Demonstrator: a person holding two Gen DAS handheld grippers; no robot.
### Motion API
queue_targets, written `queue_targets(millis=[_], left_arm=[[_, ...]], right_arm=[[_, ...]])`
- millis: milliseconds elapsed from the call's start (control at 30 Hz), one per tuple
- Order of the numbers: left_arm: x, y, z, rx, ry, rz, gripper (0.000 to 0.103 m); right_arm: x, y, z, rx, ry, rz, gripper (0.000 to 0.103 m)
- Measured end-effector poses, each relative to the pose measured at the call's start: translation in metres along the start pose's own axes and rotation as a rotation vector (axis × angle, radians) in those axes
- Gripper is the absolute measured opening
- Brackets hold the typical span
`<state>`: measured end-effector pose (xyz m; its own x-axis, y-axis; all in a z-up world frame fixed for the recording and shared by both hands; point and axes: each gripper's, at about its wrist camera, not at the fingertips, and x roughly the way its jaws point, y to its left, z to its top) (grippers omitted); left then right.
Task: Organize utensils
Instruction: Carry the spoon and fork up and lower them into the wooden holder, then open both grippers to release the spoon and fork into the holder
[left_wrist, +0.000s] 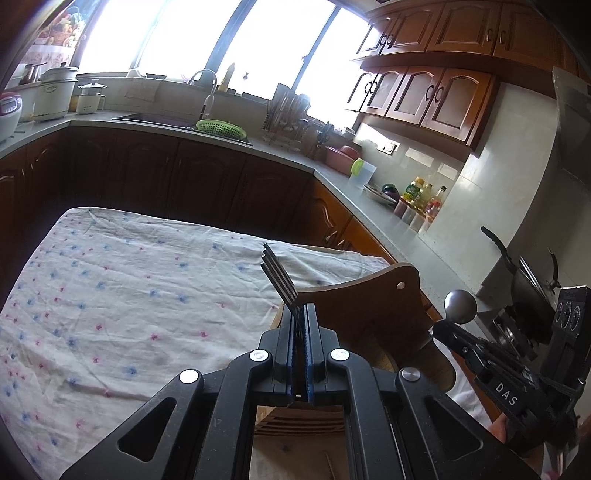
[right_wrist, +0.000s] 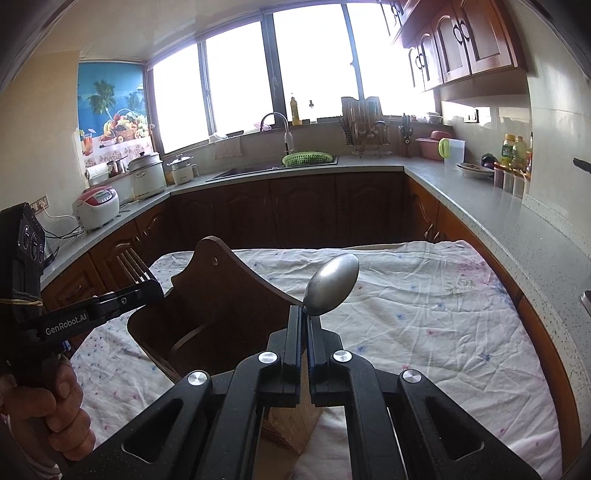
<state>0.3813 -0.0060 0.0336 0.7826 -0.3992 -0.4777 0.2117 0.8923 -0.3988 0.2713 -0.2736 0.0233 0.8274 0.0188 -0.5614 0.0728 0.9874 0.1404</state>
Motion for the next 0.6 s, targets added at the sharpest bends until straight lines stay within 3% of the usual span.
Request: queue_targets(millis=[100, 167, 200, 267, 333, 533, 600], left_arm=[[-0.001, -0.003, 0.000, 0.013, 0.008, 0.014, 0.012], [-0.011, 0.000, -0.004, 0.003, 0.002, 0.011, 0.040], [-0.016, 0.001, -0.005, -0.004, -0.005, 0.009, 0.046], [-0.029, 0.005, -0.008, -0.019, -0.021, 0.018, 0.065], [-0.041, 0.009, -0.012, -0.037, -0.032, 0.022, 0.069], [-0.088, 0.015, -0.032, -0.074, -0.058, 0.053, 0.083], [-0.105, 0.015, -0.042, -0.086, -0.062, 0.077, 0.088]], right_arm=[[-0.001, 0.000, 0.001, 0.009, 0.003, 0.005, 0.003], [-0.004, -0.002, 0.002, 0.021, -0.004, 0.010, 0.006], [-0.007, -0.003, 0.002, 0.027, -0.010, 0.002, 0.006], [-0.014, -0.006, 0.003, 0.042, -0.025, -0.002, 0.017], [-0.023, -0.010, 0.003, 0.065, -0.040, 0.002, 0.050], [-0.056, -0.020, -0.004, 0.138, -0.075, 0.018, 0.087], [-0.069, -0.022, -0.010, 0.164, -0.088, 0.020, 0.095]])
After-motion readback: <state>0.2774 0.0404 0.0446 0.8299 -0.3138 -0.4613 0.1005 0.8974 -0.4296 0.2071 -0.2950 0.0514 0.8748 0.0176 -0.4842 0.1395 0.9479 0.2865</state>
